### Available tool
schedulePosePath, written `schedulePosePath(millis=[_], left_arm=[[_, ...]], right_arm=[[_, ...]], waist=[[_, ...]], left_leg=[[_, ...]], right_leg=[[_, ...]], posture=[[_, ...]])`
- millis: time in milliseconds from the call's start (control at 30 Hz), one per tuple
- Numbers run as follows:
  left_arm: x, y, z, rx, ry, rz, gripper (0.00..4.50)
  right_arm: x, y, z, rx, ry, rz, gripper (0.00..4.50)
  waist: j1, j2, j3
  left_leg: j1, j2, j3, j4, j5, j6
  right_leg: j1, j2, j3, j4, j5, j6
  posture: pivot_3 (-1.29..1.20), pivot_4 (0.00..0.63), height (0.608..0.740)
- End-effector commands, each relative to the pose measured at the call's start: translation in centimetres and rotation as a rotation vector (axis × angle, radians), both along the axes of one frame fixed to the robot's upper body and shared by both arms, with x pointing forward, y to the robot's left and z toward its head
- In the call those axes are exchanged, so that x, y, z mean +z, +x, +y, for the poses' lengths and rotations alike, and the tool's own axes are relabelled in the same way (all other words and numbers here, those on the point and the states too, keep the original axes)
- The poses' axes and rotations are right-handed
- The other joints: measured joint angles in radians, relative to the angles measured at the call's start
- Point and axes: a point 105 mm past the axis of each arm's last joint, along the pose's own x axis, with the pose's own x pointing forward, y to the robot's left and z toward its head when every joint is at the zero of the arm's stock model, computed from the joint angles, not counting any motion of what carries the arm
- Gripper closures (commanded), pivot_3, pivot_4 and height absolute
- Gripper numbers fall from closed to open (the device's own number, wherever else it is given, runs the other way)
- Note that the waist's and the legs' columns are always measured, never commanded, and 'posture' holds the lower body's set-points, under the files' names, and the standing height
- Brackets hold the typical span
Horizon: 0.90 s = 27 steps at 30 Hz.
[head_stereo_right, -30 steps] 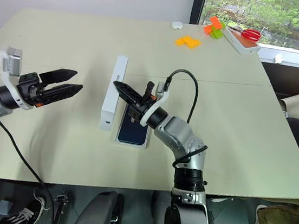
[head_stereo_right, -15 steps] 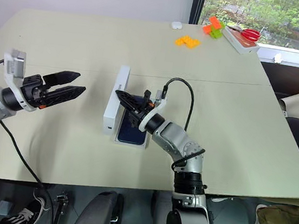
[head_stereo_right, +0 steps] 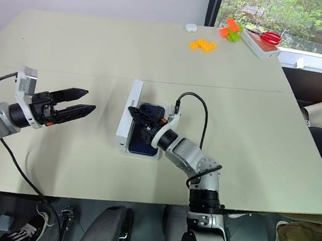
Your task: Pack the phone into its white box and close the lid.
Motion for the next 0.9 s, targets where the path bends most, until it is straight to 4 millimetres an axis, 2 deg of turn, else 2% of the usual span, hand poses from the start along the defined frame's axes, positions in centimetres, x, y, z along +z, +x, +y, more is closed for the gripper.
schedulePosePath(millis=[33, 100, 333, 500, 667, 767, 900], left_arm=[[-0.1, 0.1, -0.4, -0.005, 0.012, -0.020, 0.25], [-0.9, 0.7, -0.6, 0.012, 0.001, -0.006, 0.84], [-2.2, 1.9, -2.2, 0.030, -0.006, -0.030, 4.37], [-3.7, 1.8, -4.0, 0.003, 0.020, -0.022, 4.44], [-3.8, 1.9, -5.4, -0.002, -0.021, -0.021, 4.44], [-4.3, 1.7, -7.0, -0.043, -0.042, -0.004, 4.50], [-4.6, 1.3, -8.2, -0.076, -0.052, 0.006, 4.50]], right_arm=[[0.6, -0.4, -0.5, 0.003, 0.004, -0.027, 4.50], [0.7, -0.6, -0.6, 0.014, -0.006, -0.036, 4.50], [0.6, -0.8, -0.5, 0.027, -0.033, -0.048, 4.50], [0.3, -0.9, -0.7, 0.023, -0.047, -0.049, 4.50], [0.3, -0.9, -0.7, 0.029, -0.056, -0.067, 4.50], [0.3, -0.9, -0.7, 0.028, -0.063, -0.067, 3.60], [0.5, -1.1, -0.6, 0.042, -0.078, -0.094, 1.61]], waist=[[0.000, 0.000, 0.000], [0.001, 0.001, -0.001], [0.000, 0.000, -0.001], [0.000, 0.000, -0.001], [0.001, 0.000, -0.001], [0.001, 0.000, -0.001], [0.002, 0.000, -0.001]], left_leg=[[0.000, 0.000, 0.000, 0.000, 0.000, 0.000], [0.000, 0.000, 0.000, 0.000, 0.000, 0.000], [0.000, 0.000, 0.000, 0.000, 0.000, 0.000], [0.000, 0.000, 0.000, 0.000, 0.000, 0.000], [0.000, 0.000, 0.000, 0.000, 0.000, 0.000], [0.000, 0.000, 0.000, 0.000, 0.000, 0.000], [0.000, 0.000, 0.000, 0.000, 0.000, 0.000]], right_leg=[[0.000, 0.000, 0.000, 0.000, 0.000, 0.000], [0.000, 0.000, 0.000, 0.000, 0.000, 0.000], [0.000, 0.000, 0.000, 0.000, 0.000, 0.000], [0.000, 0.000, 0.000, 0.000, 0.000, 0.000], [0.000, -0.001, 0.000, 0.000, 0.000, 0.000], [0.000, 0.000, 0.000, 0.001, 0.000, 0.000], [0.000, 0.000, 0.000, 0.001, 0.000, 0.000]], posture=[[0.00, 0.150, 0.740], [0.00, 0.150, 0.740], [0.00, 0.150, 0.740], [0.00, 0.150, 0.740], [0.00, 0.150, 0.740], [0.00, 0.150, 0.740], [0.00, 0.150, 0.740]])
